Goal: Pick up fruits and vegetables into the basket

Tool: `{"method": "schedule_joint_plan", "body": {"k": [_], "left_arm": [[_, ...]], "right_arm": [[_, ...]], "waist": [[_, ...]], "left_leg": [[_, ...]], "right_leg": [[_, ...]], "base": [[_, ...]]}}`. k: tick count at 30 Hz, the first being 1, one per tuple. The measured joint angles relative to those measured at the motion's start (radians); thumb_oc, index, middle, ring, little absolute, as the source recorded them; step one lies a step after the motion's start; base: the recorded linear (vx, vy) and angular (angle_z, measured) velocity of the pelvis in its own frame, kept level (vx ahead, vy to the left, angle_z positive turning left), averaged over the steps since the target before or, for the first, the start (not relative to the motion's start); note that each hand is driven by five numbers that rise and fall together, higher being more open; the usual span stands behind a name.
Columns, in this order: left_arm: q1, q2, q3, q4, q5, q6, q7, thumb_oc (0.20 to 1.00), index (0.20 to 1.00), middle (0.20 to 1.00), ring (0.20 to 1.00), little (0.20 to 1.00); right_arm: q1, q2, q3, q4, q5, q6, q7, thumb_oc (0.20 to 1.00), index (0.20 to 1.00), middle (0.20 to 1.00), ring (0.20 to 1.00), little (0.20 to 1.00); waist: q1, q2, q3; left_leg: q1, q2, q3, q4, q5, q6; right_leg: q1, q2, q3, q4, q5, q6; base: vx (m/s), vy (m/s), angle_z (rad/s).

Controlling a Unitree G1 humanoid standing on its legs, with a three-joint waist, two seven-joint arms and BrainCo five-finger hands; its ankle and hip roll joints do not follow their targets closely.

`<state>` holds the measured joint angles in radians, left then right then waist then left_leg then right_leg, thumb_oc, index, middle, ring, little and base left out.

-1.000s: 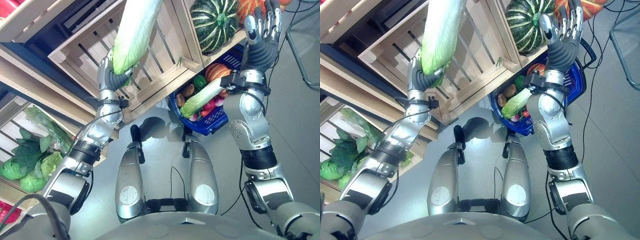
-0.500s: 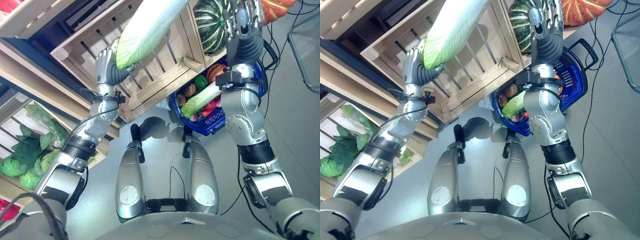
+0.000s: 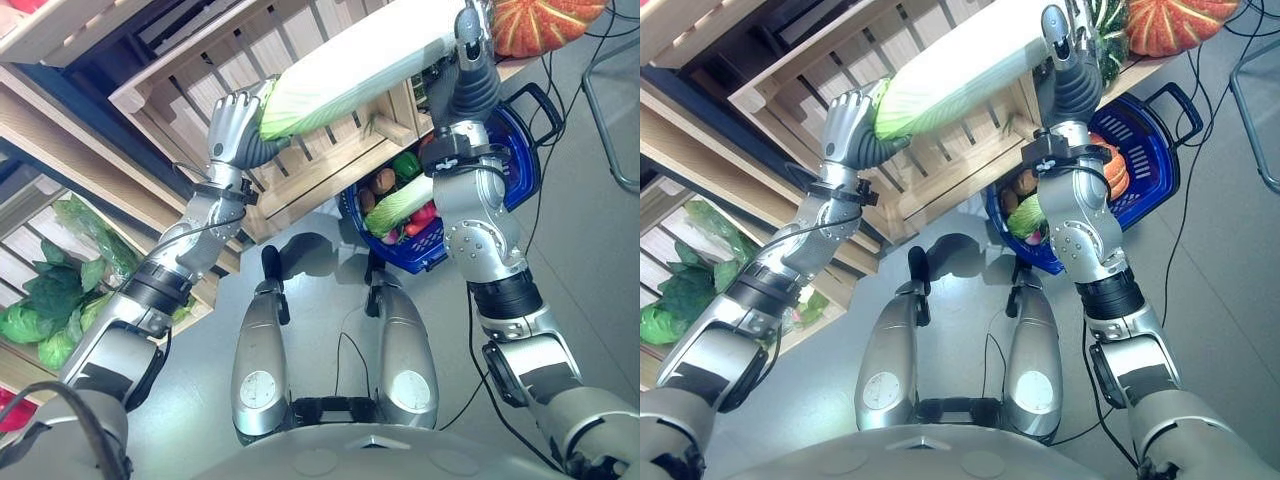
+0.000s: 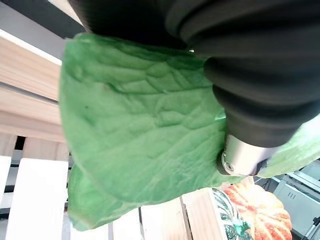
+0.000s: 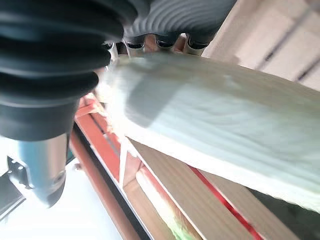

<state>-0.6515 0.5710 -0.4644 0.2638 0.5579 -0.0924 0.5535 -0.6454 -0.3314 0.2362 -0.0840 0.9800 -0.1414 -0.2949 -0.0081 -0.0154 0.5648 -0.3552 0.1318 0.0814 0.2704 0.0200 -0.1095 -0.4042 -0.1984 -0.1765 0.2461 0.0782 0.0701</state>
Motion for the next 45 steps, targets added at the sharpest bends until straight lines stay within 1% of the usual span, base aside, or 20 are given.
{"method": "schedule_joint_plan", "body": {"k": [2, 8, 10, 15, 20, 23, 24, 25, 26, 28, 29, 31, 33, 36, 40, 41, 42, 43, 44, 45], "left_arm": [[-0.002, 0.000, -0.006, -0.007, 0.014, 0.000, 0.002, 0.200, 0.200, 0.200, 0.200, 0.200], [-0.018, 0.005, -0.011, -0.022, 0.037, 0.000, 0.012, 0.200, 0.200, 0.200, 0.200, 0.200], [-0.022, 0.008, -0.011, -0.022, 0.060, 0.001, 0.018, 0.200, 0.200, 0.200, 0.200, 0.200], [-0.047, 0.045, -0.012, -0.021, 0.136, 0.006, 0.045, 0.200, 0.200, 0.200, 0.200, 0.200], [-0.089, 0.083, -0.034, -0.021, 0.197, 0.040, 0.047, 0.200, 0.200, 0.200, 0.200, 0.200], [-0.106, 0.088, -0.050, -0.021, 0.231, 0.050, 0.041, 0.200, 0.200, 0.200, 0.200, 0.200], [-0.111, 0.088, -0.051, -0.021, 0.247, 0.052, 0.032, 0.200, 0.200, 0.200, 0.200, 0.200], [-0.115, 0.089, -0.051, -0.021, 0.260, 0.053, 0.025, 0.200, 0.200, 0.200, 0.200, 0.200], [-0.118, 0.089, -0.052, -0.021, 0.270, 0.059, 0.013, 0.200, 0.200, 0.200, 0.200, 0.200], [-0.122, 0.089, -0.062, -0.021, 0.278, 0.079, -0.008, 0.200, 0.200, 0.200, 0.200, 0.200], [-0.124, 0.089, -0.075, -0.021, 0.290, 0.093, -0.023, 0.200, 0.200, 0.200, 0.200, 0.200], [-0.127, 0.088, -0.088, -0.022, 0.300, 0.103, -0.038, 0.200, 0.200, 0.200, 0.200, 0.200], [-0.127, 0.082, -0.111, -0.030, 0.308, 0.121, -0.042, 0.200, 0.200, 0.200, 0.200, 0.200], [-0.127, 0.073, -0.131, -0.044, 0.308, 0.140, -0.047, 0.200, 0.200, 0.200, 0.200, 0.200], [-0.120, 0.057, -0.139, -0.044, 0.308, 0.157, -0.037, 0.200, 0.200, 0.200, 0.200, 0.200], [-0.118, 0.053, -0.139, -0.044, 0.307, 0.157, -0.035, 0.354, 0.354, 0.354, 0.354, 0.354], [-0.114, 0.049, -0.138, -0.044, 0.305, 0.158, -0.029, 0.595, 0.595, 0.595, 0.595, 0.595], [-0.110, 0.047, -0.138, -0.043, 0.304, 0.159, -0.023, 0.944, 0.944, 0.944, 0.944, 0.944], [-0.105, 0.047, -0.139, -0.043, 0.298, 0.159, -0.015, 1.000, 1.000, 1.000, 1.000, 1.000], [-0.099, 0.047, -0.139, -0.043, 0.295, 0.159, -0.013, 1.000, 1.000, 1.000, 1.000, 1.000]], "right_arm": [[0.000, 0.003, 0.009, 0.009, 0.027, 0.002, 0.003, 1.000, 1.000, 1.000, 1.000, 1.000], [0.000, 0.034, 0.025, 0.037, 0.135, 0.004, 0.067, 1.000, 1.000, 1.000, 1.000, 1.000], [0.000, 0.036, 0.027, 0.043, 0.142, 0.006, 0.071, 1.000, 1.000, 1.000, 1.000, 1.000], [0.000, 0.025, 0.038, 0.047, 0.125, 0.028, 0.073, 1.000, 1.000, 1.000, 1.000, 1.000], [0.000, 0.000, 0.059, 0.077, 0.046, 0.057, 0.073, 1.000, 1.000, 1.000, 1.000, 1.000], [0.001, -0.010, 0.073, 0.089, 0.008, 0.058, 0.061, 1.000, 1.000, 1.000, 1.000, 1.000], [0.001, -0.011, 0.073, 0.089, -0.013, 0.057, 0.053, 0.915, 0.915, 0.915, 0.915, 0.915], [0.001, -0.012, 0.073, 0.089, -0.024, 0.055, 0.045, 0.780, 0.780, 0.780, 0.780, 0.780], [0.001, -0.012, 0.073, 0.089, -0.030, 0.052, 0.039, 0.200, 0.200, 0.200, 0.200, 0.200], [0.001, -0.012, 0.074, 0.089, -0.045, 0.046, 0.021, 0.200, 0.200, 0.200, 0.200, 0.200], [0.000, -0.005, 0.074, 0.089, -0.070, 0.030, -0.004, 0.200, 0.200, 0.200, 0.200, 0.200], [0.001, -0.004, 0.075, 0.089, -0.103, 0.025, -0.033, 0.200, 0.200, 0.200, 0.200, 0.200], [0.002, -0.002, 0.074, 0.089, -0.181, 0.017, -0.083, 0.200, 0.200, 0.200, 0.200, 0.200], [0.002, -0.002, 0.075, 0.089, -0.256, 0.008, -0.133, 0.200, 0.200, 0.200, 0.200, 0.200], [0.002, -0.002, 0.079, 0.084, -0.304, 0.004, -0.163, 0.200, 0.200, 0.200, 0.200, 0.200], [0.002, -0.002, 0.079, 0.084, -0.312, 0.004, -0.167, 0.200, 0.200, 0.200, 0.200, 0.200], [0.002, -0.002, 0.083, 0.083, -0.317, -0.001, -0.174, 0.200, 0.200, 0.200, 0.200, 0.200], [0.002, -0.003, 0.086, 0.083, -0.321, -0.006, -0.179, 0.200, 0.200, 0.200, 0.200, 0.200], [0.002, -0.003, 0.087, 0.081, -0.339, -0.007, -0.180, 0.200, 0.200, 0.200, 0.200, 0.200], [0.002, -0.004, 0.087, 0.080, -0.346, -0.007, -0.181, 0.200, 0.200, 0.200, 0.200, 0.200]], "waist": [[0.003, 0.000, 0.000], [0.004, 0.000, 0.000], [0.004, 0.000, 0.000], [0.005, -0.001, 0.000], [0.007, -0.003, -0.002], [0.006, -0.003, -0.002], [0.005, -0.003, -0.002], [0.005, -0.003, -0.002], [0.004, -0.003, -0.002], [0.004, -0.003, -0.002], [0.003, -0.003, -0.002], [0.004, -0.003, -0.002], [0.003, -0.003, -0.002], [0.002, -0.003, -0.002], [-0.001, -0.003, -0.002], [-0.002, -0.003, -0.002], [-0.002, -0.003, -0.002], [-0.001, -0.003, -0.002], [0.001, -0.002, -0.001], [0.002, -0.002, -0.001]], "left_leg": [[-0.001, -0.001, -0.002, 0.000, 0.001, 0.001], [-0.002, -0.004, -0.010, -0.001, 0.001, 0.001], [-0.002, -0.006, -0.012, -0.001, 0.002, 0.002], [-0.003, -0.010, -0.017, -0.003, 0.002, 0.003], [-0.002, -0.011, -0.016, -0.006, 0.002, 0.003], [-0.001, -0.012, -0.016, -0.009, 0.003, 0.003], [-0.001, -0.012, -0.016, -0.011, 0.003, 0.003], [-0.001, -0.012, -0.016, -0.012, 0.003, 0.003], [-0.001, -0.012, -0.015, -0.012, 0.003, 0.003], [-0.001, -0.012, -0.014, -0.013, 0.003, 0.003], [-0.001, -0.012, -0.014, -0.014, 0.003, 0.003], [-0.001, -0.012, -0.013, -0.015, 0.003, 0.003], [-0.001, -0.013, -0.012, -0.018, 0.003, 0.003], [0.000, -0.013, -0.010, -0.019, 0.003, 0.003], [0.002, -0.013, -0.005, -0.025, 0.003, 0.003], [0.002, -0.013, -0.004, -0.026, 0.003, 0.003], [0.002, -0.013, -0.003, -0.028, 0.003, 0.004], [0.003, -0.013, 0.000, -0.031, 0.004, 0.004], [0.002, -0.013, 0.004, -0.033, 0.004, 0.004], [0.002, -0.013, 0.005, -0.033, 0.004, 0.004]], "right_leg": [[0.001, -0.001, 0.000, 0.000, 0.000, 0.000], [0.005, -0.002, -0.001, -0.001, -0.003, 0.004], [0.006, -0.003, -0.001, -0.001, -0.004, 0.006], [0.009, -0.007, -0.001, -0.002, -0.007, 0.010], [0.009, -0.007, -0.001, -0.003, -0.008, 0.011], [0.008, -0.007, -0.001, -0.004, -0.008, 0.011], [0.008, -0.007, -0.001, -0.005, -0.008, 0.011], [0.008, -0.007, -0.001, -0.006, -0.008, 0.011], [0.008, -0.007, -0.001, -0.007, -0.008, 0.011], [0.008, -0.007, -0.001, -0.009, -0.007, 0.011], [0.008, -0.007, -0.001, -0.011, -0.007, 0.011], [0.009, -0.007, -0.001, -0.013, -0.007, 0.011], [0.008, -0.007, 0.000, -0.017, -0.007, 0.011], [0.008, -0.007, 0.001, -0.019, -0.007, 0.011], [0.004, -0.007, 0.005, -0.019, -0.007, 0.011], [0.003, -0.007, 0.005, -0.019, -0.007, 0.011], [0.002, -0.007, 0.006, -0.019, -0.007, 0.011], [-0.002, -0.007, 0.007, -0.019, -0.007, 0.011], [-0.006, -0.007, 0.009, -0.019, -0.007, 0.011], [-0.007, -0.007, 0.010, -0.019, -0.007, 0.011]], "base": [[0.00, -0.008, 0.04], [0.00, -0.017, 0.04], [0.00, -0.012, 0.04], [0.00, -0.003, 0.03], [0.00, 0.000, 0.00], [0.00, 0.000, 0.00], [0.00, 0.000, 0.00], [0.00, 0.000, 0.00], [0.00, 0.000, 0.00], [0.00, 0.000, 0.00], [0.00, 0.000, 0.00], [-0.01, 0.045, -0.01], [-0.01, 0.044, -0.01], [-0.01, 0.039, -0.02], [-0.01, 0.035, -0.03], [0.00, 0.000, 0.00], [0.00, 0.002, -0.04], [0.00, -0.004, -0.07], [0.00, -0.007, -0.08], [0.00, -0.013, -0.07]]}}
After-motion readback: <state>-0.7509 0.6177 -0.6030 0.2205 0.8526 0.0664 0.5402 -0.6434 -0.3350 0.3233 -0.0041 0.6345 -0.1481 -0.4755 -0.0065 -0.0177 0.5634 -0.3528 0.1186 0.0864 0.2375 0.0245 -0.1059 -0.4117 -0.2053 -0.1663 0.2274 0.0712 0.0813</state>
